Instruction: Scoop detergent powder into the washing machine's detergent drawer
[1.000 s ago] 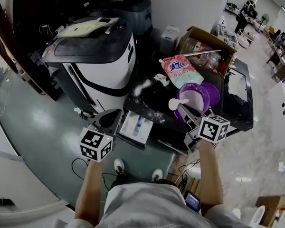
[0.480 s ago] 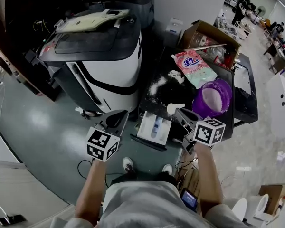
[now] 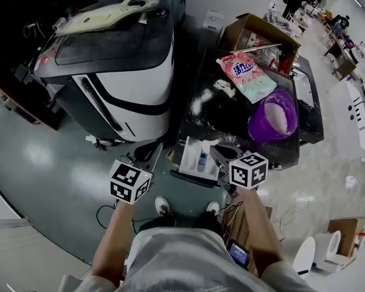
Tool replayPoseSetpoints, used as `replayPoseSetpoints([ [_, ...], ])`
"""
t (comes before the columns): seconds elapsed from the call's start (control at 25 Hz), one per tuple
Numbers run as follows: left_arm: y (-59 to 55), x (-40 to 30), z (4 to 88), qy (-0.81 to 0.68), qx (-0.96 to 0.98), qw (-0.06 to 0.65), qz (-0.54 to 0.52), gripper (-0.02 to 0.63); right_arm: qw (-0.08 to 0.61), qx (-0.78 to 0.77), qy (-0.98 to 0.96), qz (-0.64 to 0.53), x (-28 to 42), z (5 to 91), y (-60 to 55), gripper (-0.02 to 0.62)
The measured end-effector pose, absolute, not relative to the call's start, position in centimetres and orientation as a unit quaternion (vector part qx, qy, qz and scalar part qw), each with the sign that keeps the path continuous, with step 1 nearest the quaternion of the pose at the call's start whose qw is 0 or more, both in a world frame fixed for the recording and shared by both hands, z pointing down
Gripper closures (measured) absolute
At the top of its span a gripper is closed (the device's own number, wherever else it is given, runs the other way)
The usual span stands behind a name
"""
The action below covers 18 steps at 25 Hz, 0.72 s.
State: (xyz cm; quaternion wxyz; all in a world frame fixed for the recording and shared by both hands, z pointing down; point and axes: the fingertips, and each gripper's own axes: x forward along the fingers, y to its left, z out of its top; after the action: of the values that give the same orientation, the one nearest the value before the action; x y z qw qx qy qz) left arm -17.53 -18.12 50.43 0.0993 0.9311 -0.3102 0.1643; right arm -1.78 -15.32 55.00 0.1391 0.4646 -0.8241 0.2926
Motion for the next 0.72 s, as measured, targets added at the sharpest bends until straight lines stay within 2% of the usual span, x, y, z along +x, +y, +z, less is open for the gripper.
replayPoseSetpoints([
  [0.4,-19.5,-18.4,53.0,-0.306,0.929,0.119,0.167,0.595,0.220,0.435,-0.834,0.257,-4.1,58.2,-15.4,0.591],
  [0.72,-20.3,-20.3,53.9,-0.321,0.922,0.127,0.174,0.595,0.309,0.418,-0.833,0.190,-5.5,61.7,-15.6,0.591],
])
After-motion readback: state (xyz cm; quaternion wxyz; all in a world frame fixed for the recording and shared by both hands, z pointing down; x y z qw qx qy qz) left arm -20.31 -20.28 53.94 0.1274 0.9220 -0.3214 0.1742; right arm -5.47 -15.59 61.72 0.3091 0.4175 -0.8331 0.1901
